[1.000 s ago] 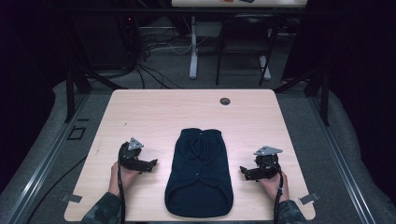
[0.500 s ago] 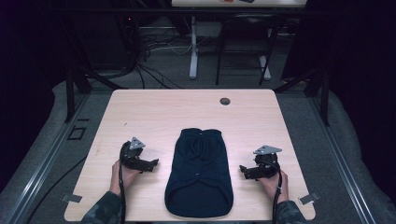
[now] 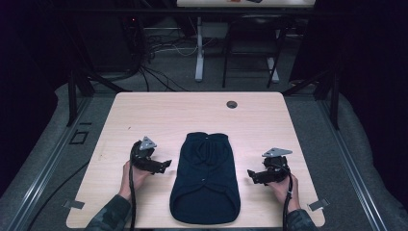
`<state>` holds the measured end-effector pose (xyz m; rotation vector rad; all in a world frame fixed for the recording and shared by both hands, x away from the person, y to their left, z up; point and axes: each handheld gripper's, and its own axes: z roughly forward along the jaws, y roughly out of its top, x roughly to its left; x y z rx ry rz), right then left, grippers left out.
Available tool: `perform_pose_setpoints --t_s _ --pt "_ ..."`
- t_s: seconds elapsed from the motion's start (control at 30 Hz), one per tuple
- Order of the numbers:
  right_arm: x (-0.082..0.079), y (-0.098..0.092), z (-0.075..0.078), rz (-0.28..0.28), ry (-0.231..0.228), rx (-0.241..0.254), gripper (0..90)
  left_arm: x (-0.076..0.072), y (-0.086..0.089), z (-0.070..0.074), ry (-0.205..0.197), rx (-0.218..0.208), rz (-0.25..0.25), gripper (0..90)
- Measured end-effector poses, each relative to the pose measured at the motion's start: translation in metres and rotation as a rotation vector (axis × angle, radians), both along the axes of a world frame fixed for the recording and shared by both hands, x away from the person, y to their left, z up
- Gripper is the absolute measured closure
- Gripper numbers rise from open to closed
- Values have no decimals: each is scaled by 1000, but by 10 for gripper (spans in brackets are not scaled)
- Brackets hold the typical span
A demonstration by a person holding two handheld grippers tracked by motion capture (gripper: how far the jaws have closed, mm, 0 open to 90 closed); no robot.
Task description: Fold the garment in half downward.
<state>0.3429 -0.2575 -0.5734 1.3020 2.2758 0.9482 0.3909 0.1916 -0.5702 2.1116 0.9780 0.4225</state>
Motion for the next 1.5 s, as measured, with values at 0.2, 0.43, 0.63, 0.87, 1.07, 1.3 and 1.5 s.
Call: perform_pose_setpoints --t_s 0.2,0.43,0.63,0.87,1.07,1.3,1.5 --pt "3 5 10 1 -8 5 16 7 -9 6 2 6 -34 1" --pt "11 24 25 43 -35 13 22 13 -8 15 2 -20 -34 1" --pt "19 37 33 79 -48 21 25 20 -14 20 32 -23 -60 2" --pt "31 53 42 125 -41 56 33 36 -29 18 67 -30 -95 5" --pt "46 64 43 145 -19 44 35 50 -42 17 100 -25 -124 2" --pt "66 75 39 154 18 30 41 67 -59 17 130 -52 -129 2" --pt "85 86 32 158 53 26 47 80 -74 11 154 -40 -123 2"
